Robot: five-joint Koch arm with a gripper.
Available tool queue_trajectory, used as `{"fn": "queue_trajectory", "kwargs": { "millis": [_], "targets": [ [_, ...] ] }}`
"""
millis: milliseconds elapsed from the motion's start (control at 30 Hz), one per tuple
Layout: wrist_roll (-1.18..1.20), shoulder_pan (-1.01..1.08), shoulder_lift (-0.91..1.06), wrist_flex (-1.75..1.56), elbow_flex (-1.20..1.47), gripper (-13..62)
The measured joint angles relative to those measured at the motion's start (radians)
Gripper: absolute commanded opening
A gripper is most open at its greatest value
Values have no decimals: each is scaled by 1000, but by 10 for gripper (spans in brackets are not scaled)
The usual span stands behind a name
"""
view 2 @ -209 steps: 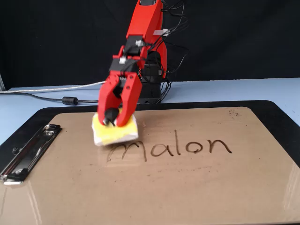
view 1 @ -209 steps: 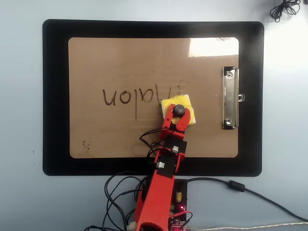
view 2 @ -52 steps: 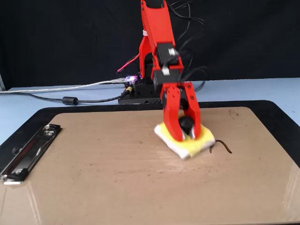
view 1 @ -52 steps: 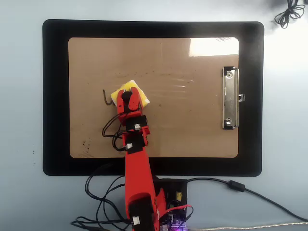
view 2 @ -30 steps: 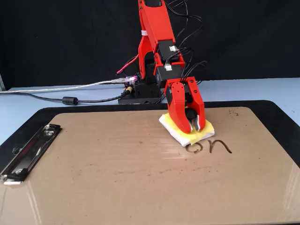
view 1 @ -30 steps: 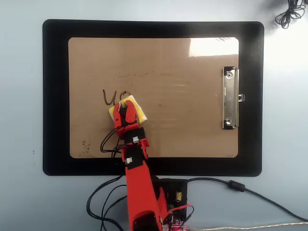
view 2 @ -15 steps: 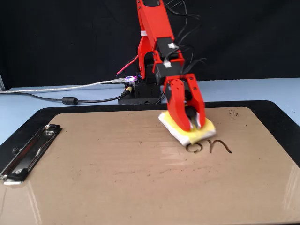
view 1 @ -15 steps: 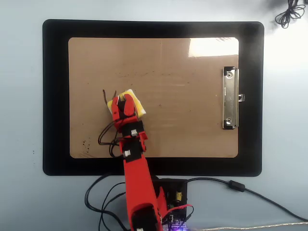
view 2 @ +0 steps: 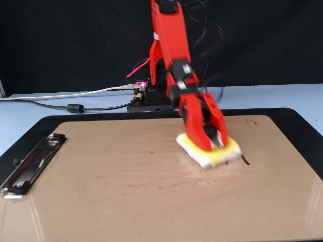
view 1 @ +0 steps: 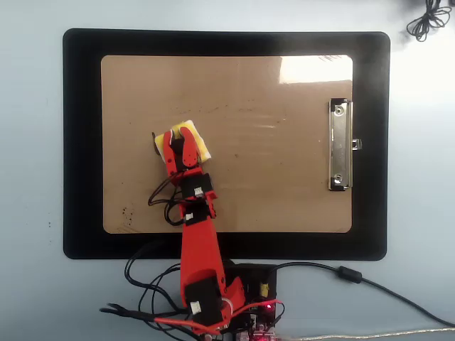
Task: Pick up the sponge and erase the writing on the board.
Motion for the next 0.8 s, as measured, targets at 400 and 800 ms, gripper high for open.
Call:
{"fn": "queue_trajectory", "kwargs": {
  "millis": [400, 800],
  "targets": [
    [-8, 0, 364, 264, 290, -80],
    [-5, -89, -210, 112, -304, -80]
  ]
}}
